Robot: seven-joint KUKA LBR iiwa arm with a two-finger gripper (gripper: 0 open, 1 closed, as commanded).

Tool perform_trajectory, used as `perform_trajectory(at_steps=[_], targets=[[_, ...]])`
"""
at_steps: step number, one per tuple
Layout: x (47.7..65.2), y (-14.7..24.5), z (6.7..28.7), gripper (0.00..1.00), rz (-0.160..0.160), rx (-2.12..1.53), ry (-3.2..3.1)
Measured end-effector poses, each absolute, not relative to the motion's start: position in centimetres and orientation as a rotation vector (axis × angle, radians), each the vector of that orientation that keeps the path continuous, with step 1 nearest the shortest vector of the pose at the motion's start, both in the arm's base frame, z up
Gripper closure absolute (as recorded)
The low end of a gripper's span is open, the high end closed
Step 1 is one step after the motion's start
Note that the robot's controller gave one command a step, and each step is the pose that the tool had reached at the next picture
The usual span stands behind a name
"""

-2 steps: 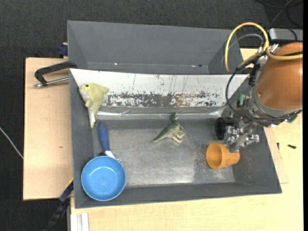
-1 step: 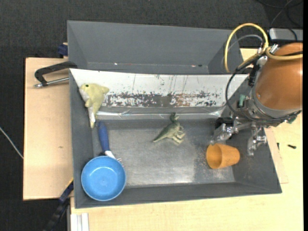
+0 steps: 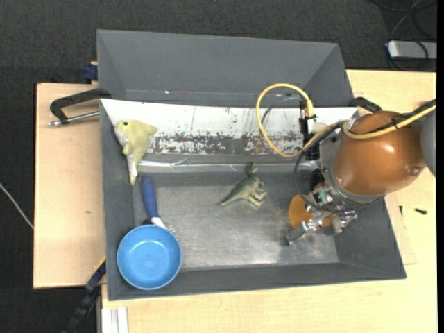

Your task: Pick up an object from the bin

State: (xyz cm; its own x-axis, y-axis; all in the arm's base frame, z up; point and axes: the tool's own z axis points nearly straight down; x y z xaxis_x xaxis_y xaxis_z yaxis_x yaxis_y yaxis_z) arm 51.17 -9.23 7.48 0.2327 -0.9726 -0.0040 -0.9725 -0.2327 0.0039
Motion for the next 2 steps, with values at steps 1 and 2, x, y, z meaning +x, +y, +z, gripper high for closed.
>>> perform_trajectory(at_steps=[1,2], targets=[[55.15,-7.61,11.46,0.0,0.006,2.326,-2.123],[55.06,-7.68,11.41,1.0,0.001,2.322,-2.122]])
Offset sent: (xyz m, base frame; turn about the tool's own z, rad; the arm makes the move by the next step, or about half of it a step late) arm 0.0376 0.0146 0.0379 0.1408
